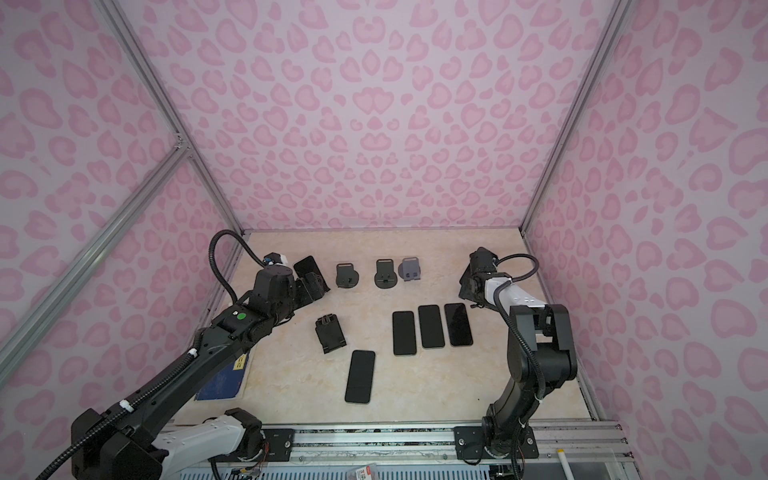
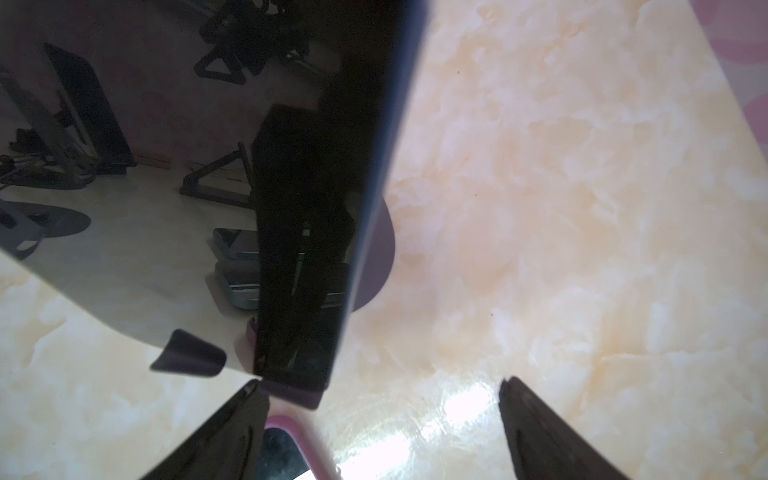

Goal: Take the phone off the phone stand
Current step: 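Close the right gripper on the top edge of the blue-edged phone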

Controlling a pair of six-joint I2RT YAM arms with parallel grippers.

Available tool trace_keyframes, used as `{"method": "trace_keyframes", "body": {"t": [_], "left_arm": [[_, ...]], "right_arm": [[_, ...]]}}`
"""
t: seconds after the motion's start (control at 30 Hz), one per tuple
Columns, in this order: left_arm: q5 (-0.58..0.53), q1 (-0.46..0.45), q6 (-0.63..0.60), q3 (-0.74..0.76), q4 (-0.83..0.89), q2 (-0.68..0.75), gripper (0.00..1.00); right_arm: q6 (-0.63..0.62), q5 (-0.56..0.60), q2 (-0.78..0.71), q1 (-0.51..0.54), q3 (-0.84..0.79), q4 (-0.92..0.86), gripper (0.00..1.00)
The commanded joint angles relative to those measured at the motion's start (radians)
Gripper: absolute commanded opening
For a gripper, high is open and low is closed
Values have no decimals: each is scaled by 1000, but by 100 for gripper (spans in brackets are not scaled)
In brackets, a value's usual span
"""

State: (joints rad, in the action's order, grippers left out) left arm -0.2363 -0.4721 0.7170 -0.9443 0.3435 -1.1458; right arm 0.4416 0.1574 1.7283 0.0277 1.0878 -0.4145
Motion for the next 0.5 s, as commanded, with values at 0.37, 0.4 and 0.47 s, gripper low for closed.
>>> {"method": "trace_keyframes", "body": {"t": [0.37, 0.4, 0.47], "left_arm": [[8, 2, 1, 1, -21, 13, 96], [9, 2, 1, 1, -21, 13, 96], [8, 2, 1, 1, -20, 15, 96]], "right_arm": [[2, 11, -24, -26, -27, -11, 89], [0, 12, -25, -27, -28, -12, 89], [0, 10, -24, -31, -27, -12, 89]]}}
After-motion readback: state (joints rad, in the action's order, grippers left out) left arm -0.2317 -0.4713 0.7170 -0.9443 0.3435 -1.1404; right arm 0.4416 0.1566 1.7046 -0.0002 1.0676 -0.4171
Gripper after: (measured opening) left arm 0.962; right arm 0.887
